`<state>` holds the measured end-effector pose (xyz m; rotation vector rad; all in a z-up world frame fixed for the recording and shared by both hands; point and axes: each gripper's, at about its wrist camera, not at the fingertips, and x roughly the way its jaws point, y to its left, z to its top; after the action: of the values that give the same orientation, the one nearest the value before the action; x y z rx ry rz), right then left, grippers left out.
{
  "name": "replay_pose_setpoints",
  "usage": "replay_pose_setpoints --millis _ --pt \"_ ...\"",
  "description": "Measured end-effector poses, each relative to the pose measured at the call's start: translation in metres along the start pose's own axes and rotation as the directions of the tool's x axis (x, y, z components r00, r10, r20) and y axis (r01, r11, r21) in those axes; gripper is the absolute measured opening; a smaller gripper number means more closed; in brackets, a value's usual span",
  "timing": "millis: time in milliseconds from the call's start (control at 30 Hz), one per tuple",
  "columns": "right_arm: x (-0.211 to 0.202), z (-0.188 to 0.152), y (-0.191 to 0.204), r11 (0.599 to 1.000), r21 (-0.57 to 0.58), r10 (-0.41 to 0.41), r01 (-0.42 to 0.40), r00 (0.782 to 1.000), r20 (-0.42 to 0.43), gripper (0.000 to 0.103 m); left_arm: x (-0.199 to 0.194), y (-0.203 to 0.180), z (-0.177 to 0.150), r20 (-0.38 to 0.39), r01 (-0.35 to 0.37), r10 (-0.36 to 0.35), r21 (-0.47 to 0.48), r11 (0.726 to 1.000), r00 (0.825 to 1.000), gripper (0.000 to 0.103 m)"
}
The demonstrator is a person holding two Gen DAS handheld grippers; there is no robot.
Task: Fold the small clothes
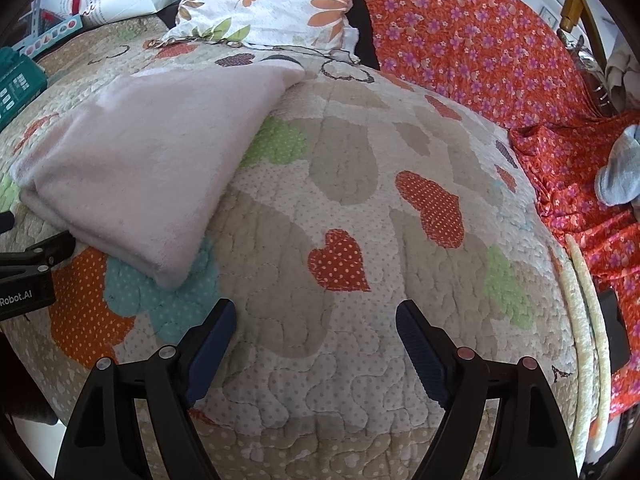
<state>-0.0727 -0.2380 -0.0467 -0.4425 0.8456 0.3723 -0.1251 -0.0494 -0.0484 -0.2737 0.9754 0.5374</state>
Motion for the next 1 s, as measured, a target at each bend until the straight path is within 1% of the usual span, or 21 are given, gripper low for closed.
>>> replay_pose_setpoints --millis 67,133,300,400,467,533,600,667,700,733,767,800,833,933,967,1000 --pt "0.0 0.0 -0.001 1.0 0.007 0.002 -0.002 1.0 -0.001 0.086 0.001 0.002 0.0 -0.002 0.012 -0.012 -0.019 1.0 1.0 0.103" --pt "0.0 0.0 -0.002 1.0 0.008 0.002 -0.002 1.0 0.0 0.086 0.001 0.001 -0.001 -0.004 0.009 -0.01 -0.017 1.0 1.0 0.103" --pt "0.0 0.0 0.001 1.0 0.001 0.0 0.0 1.0 0.004 0.086 0.002 0.002 0.001 -0.041 0.007 -0.009 -0.055 0.998 0.999 0.103" --pt "-0.001 0.0 0.001 1.0 0.009 0.003 -0.003 1.0 0.01 0.086 0.0 0.001 0.001 -0.046 0.005 -0.007 -0.037 0.999 0.999 0.103" --pt "-0.005 0.001 -0.003 0.999 0.036 0.013 -0.014 0.999 0.03 0.086 -0.002 0.001 0.002 -0.047 0.008 -0.01 -0.031 0.999 0.999 0.103" --pt "-0.011 0.004 -0.01 0.996 0.078 0.045 -0.049 0.998 0.053 0.086 -0.007 0.002 0.002 -0.032 0.009 -0.011 -0.035 0.999 0.999 0.103" --pt "-0.012 0.015 -0.019 0.986 0.129 0.098 -0.106 0.993 0.066 0.086 -0.015 0.003 0.005 0.001 0.012 -0.012 -0.04 0.999 1.0 0.103" --pt "-0.008 0.03 -0.024 0.971 0.167 0.16 -0.171 0.984 0.079 0.086 -0.025 0.004 0.007 0.043 0.018 -0.016 -0.041 0.999 0.999 0.103" --pt "-0.006 0.035 -0.024 0.963 0.174 0.192 -0.205 0.977 0.088 0.086 -0.031 0.004 0.008 0.065 0.023 -0.02 -0.039 0.999 0.998 0.103" --pt "-0.004 0.041 -0.023 0.952 0.179 0.234 -0.249 0.967 0.1 0.08 -0.037 0.005 0.009 0.084 0.035 -0.032 -0.035 0.999 0.996 0.103" --pt "0.002 0.05 -0.021 0.932 0.182 0.296 -0.313 0.948 0.112 0.075 -0.044 0.006 0.012 0.098 0.059 -0.055 -0.031 0.998 0.994 0.103" --pt "0.007 0.057 -0.019 0.916 0.184 0.339 -0.356 0.933 0.117 0.071 -0.05 0.009 0.016 0.116 0.085 -0.082 -0.026 0.996 0.99 0.103" --pt "0.016 0.067 -0.018 0.893 0.191 0.391 -0.407 0.913 0.118 0.071 -0.055 0.013 0.023 0.139 0.095 -0.09 -0.025 0.995 0.986 0.103" --pt "0.04 0.091 -0.019 0.834 0.249 0.481 -0.492 0.87 0.108 0.071 -0.058 0.024 0.05 0.164 0.078 -0.07 -0.042 0.996 0.984 0.103" --pt "0.052 0.101 -0.022 0.8 0.29 0.52 -0.525 0.848 0.102 0.071 -0.056 0.029 0.062 0.164 0.078 -0.068 -0.052 0.996 0.984 0.103" --pt "0.061 0.107 -0.023 0.774 0.318 0.547 -0.547 0.831 0.098 0.072 -0.052 0.033 0.074 0.157 0.074 -0.063 -0.062 0.995 0.986 0.103"
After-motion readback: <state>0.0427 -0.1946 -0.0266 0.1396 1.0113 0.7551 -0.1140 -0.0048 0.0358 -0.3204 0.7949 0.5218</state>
